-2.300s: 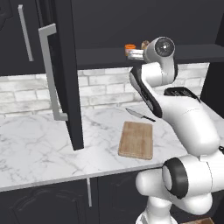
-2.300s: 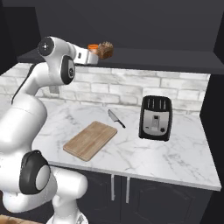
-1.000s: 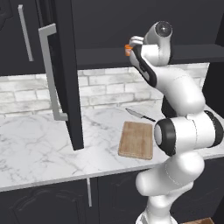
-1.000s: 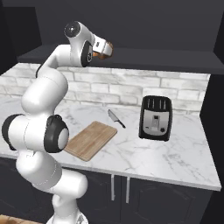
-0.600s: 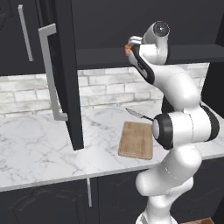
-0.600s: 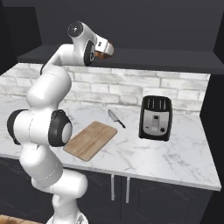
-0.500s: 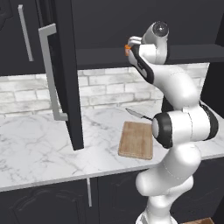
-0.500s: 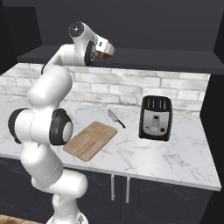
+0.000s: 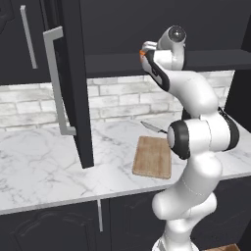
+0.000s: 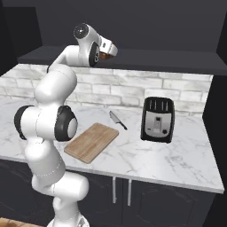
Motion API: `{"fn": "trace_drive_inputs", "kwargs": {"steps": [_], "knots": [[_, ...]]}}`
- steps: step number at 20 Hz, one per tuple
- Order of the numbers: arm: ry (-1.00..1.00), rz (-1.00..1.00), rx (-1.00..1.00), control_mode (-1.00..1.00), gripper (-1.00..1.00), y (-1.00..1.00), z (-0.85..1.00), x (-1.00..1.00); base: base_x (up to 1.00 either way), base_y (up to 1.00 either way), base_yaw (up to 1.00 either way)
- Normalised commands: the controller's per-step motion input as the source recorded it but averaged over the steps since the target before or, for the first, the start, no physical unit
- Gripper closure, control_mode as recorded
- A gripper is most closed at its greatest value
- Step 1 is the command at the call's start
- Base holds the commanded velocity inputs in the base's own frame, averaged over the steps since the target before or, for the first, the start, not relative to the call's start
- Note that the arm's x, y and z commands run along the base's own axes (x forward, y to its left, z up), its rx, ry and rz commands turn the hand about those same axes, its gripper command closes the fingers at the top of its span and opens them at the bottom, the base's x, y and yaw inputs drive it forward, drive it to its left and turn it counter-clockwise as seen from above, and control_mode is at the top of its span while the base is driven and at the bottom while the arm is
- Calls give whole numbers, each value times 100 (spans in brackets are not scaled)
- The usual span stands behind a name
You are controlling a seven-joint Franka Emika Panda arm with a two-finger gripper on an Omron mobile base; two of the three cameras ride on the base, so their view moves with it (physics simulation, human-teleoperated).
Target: Pick the bread, place it on the cutting board, pick the jam, place it on the counter, and close the cabinet.
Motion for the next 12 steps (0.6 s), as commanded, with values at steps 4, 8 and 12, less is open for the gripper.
{"fn": "trace_drive_inputs", "kwargs": {"steps": [4,8,12], "knots": [[0,0,0,-100,-100,0,-7,27,0,0,0],[0,0,0,-100,100,0,-11,16,0,0,0],[0,0,0,-100,100,0,-6,1,0,0,0]]}}
